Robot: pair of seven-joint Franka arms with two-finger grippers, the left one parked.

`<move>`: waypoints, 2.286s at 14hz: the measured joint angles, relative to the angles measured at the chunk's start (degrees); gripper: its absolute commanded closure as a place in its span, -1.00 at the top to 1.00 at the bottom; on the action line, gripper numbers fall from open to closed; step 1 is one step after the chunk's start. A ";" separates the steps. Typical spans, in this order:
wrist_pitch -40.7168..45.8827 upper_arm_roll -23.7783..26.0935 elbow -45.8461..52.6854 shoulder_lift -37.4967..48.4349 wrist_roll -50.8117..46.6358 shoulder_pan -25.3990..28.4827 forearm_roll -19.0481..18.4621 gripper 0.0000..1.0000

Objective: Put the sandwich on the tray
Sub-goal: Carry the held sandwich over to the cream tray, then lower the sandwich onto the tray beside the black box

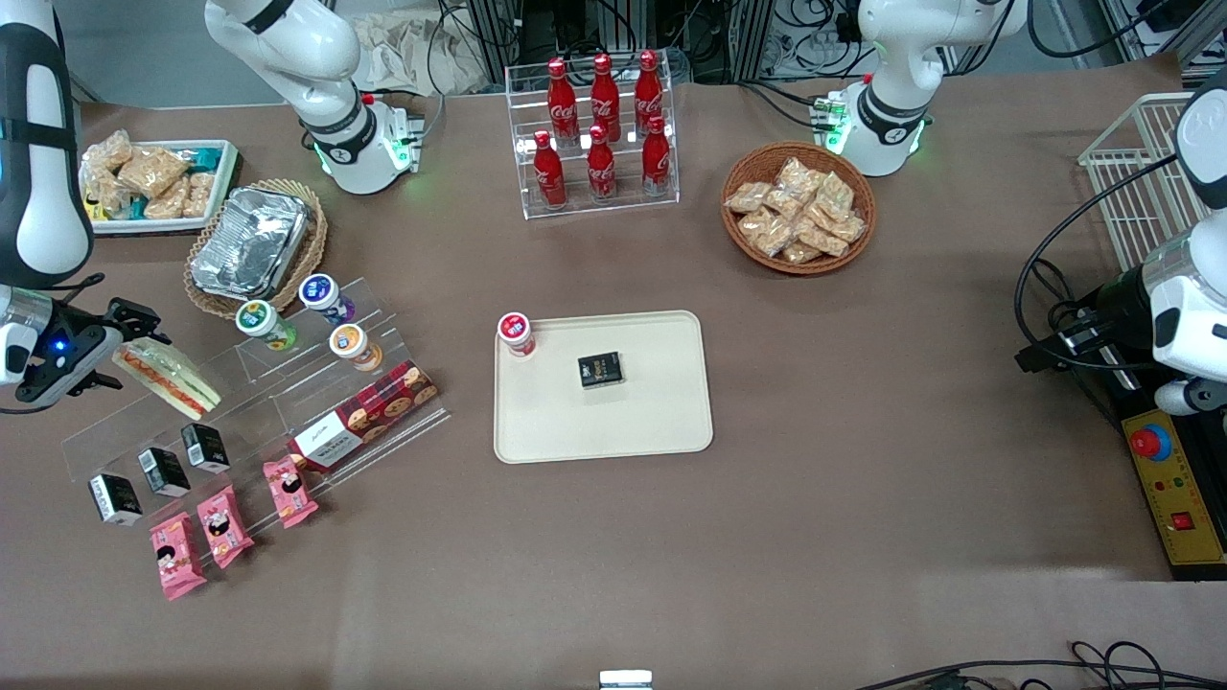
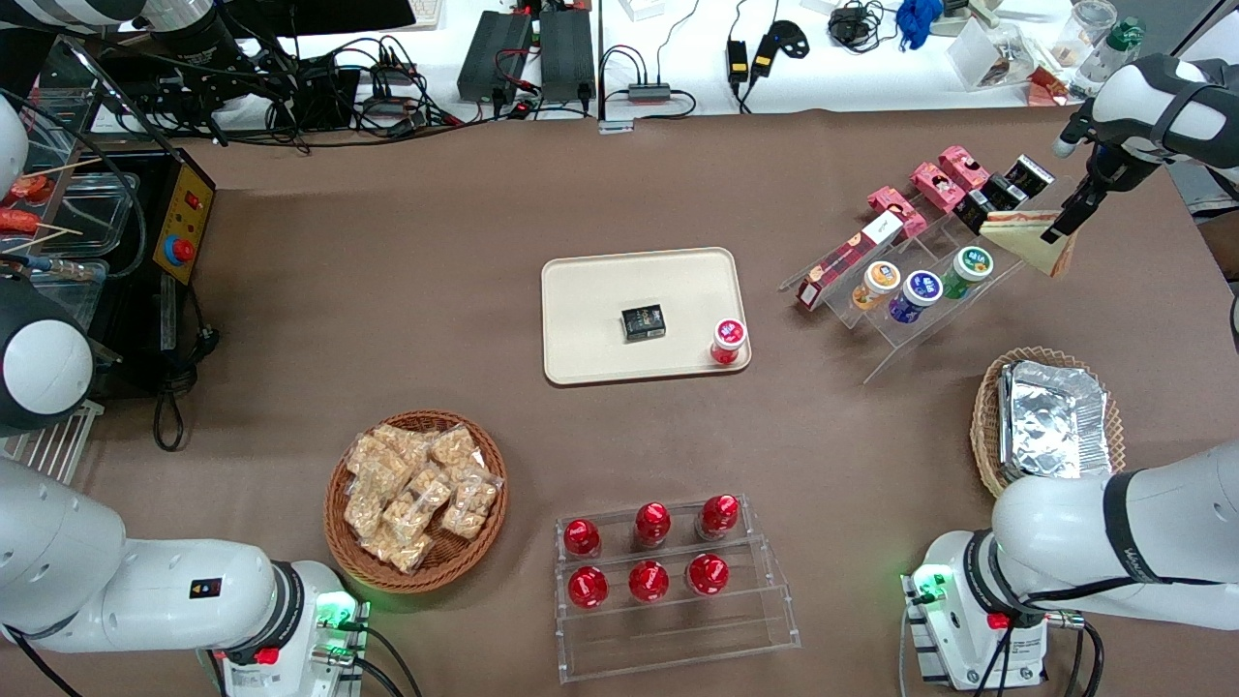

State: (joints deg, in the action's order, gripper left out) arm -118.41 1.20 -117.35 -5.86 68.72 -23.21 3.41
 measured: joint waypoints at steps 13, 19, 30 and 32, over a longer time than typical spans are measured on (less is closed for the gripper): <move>8.95 0.97 14.40 -2.06 0.26 2.67 0.00 -0.48; 17.44 1.44 23.66 -2.84 -0.61 17.38 0.81 -0.48; 0.31 1.71 24.39 -14.53 -14.96 47.82 3.27 -0.47; -4.15 1.64 24.42 -17.90 -16.99 50.71 3.27 -0.47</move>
State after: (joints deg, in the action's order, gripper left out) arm -122.56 2.85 -92.93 -23.76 51.73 27.50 6.68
